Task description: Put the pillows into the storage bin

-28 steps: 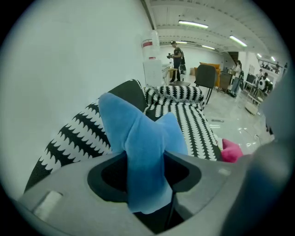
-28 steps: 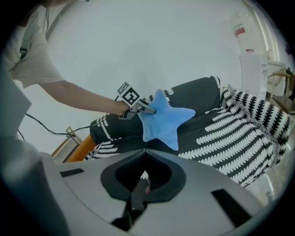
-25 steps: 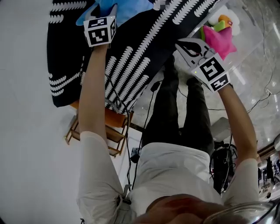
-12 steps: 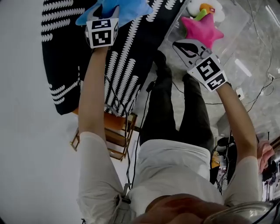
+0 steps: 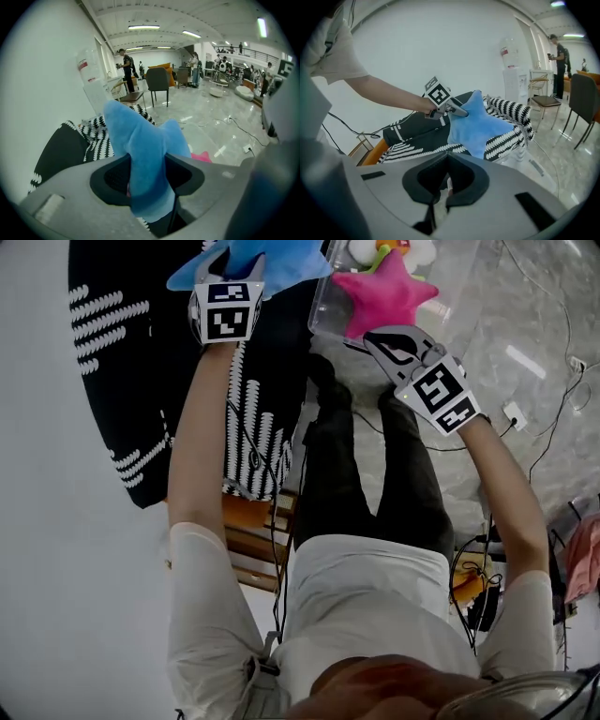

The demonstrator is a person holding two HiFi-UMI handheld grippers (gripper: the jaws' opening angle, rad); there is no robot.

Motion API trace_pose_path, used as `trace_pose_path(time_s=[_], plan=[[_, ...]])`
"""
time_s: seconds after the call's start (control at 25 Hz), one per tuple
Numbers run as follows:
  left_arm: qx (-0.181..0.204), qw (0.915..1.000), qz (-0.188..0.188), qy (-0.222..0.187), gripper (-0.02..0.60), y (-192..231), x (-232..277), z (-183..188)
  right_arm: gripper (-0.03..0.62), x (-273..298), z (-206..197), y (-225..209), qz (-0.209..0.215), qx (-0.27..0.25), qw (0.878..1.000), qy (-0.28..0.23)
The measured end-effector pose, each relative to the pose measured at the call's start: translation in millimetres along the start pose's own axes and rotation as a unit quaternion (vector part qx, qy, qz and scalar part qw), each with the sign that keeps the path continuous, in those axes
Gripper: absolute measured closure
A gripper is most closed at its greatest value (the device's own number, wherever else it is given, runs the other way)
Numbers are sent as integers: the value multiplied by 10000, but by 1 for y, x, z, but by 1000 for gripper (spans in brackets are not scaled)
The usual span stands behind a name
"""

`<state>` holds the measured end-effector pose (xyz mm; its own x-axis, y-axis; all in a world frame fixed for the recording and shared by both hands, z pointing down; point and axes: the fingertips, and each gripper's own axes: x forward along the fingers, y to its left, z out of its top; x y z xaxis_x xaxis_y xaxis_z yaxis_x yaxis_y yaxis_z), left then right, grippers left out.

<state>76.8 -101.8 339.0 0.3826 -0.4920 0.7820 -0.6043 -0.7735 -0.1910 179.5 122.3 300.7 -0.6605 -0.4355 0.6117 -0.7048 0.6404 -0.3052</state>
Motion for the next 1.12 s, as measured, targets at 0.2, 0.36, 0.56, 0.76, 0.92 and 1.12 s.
trace_pose_path(time_s=[0.2,0.36,0.56,0.76,0.92,1.12], plan=[[298,9990,-320,-73,358,-72,26,42,594,-45,-33,-22,-247,178,9995,-62],[517,9965,-644,-104,357,-135,56,77,594,-83,-65,-47,-498,433,9977,-122],[655,9924,-1043,-70,347,-206,90,103,594,-113,-103,-73,-708,689,9950,-129],[525,9871,-1505,177,309,-250,118,91,594,-123,-124,-82,-814,843,9931,-103],[357,9862,-1565,411,251,-259,132,75,594,-125,-134,-86,-881,916,9918,-106],[663,9812,-1723,558,195,-266,127,62,594,-121,-135,-84,-857,964,9916,-116]])
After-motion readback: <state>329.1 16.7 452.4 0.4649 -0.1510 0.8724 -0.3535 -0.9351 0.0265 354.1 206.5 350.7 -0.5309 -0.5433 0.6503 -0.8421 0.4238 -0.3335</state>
